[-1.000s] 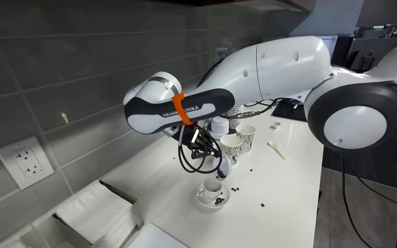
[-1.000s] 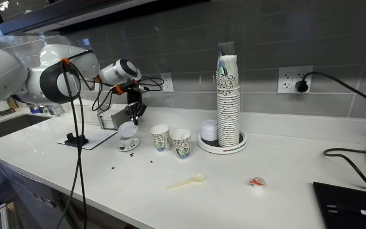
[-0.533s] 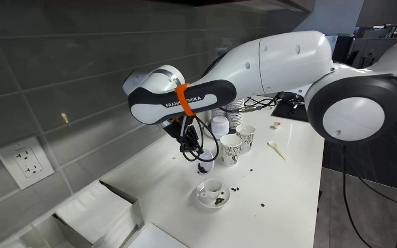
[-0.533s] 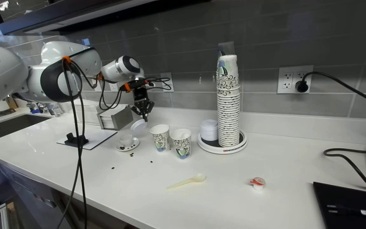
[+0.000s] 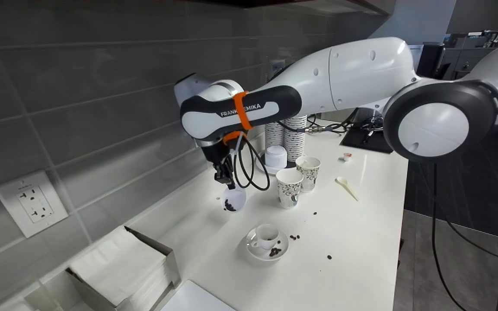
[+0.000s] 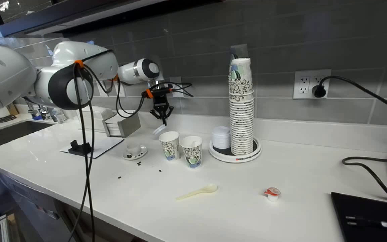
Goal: Lift the coffee lid and pour some of its contents into the tea cup
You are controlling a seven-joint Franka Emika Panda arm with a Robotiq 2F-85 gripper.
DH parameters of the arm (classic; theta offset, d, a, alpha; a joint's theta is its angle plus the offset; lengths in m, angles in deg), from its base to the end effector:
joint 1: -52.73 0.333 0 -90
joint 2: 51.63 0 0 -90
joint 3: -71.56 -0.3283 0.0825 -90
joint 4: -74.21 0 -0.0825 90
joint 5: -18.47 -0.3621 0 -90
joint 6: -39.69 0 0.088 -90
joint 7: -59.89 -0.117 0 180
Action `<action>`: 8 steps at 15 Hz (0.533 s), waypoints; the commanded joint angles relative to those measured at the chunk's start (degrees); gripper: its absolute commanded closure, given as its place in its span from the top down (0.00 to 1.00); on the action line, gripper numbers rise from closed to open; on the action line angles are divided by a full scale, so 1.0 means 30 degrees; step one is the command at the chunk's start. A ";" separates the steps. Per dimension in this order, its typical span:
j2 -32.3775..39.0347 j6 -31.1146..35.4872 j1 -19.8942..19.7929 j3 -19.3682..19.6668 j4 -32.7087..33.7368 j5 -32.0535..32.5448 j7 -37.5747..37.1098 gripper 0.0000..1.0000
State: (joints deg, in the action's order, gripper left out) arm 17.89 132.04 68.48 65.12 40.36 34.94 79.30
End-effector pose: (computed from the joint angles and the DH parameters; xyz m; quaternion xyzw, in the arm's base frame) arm 0.7421 0.2178 0.2387 0.9311 0.3411 -0.0939 0.0887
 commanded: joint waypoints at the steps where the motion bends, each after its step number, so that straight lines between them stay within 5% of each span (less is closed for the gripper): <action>1: -0.0423 0.2269 -0.1147 -0.1192 -0.1666 -0.1004 0.1258 0.00; 8: -0.1606 0.4771 -0.1668 -0.2166 -0.5231 -0.0850 0.1370 0.00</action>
State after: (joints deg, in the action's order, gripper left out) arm 17.25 142.14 64.79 59.89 32.61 32.89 82.56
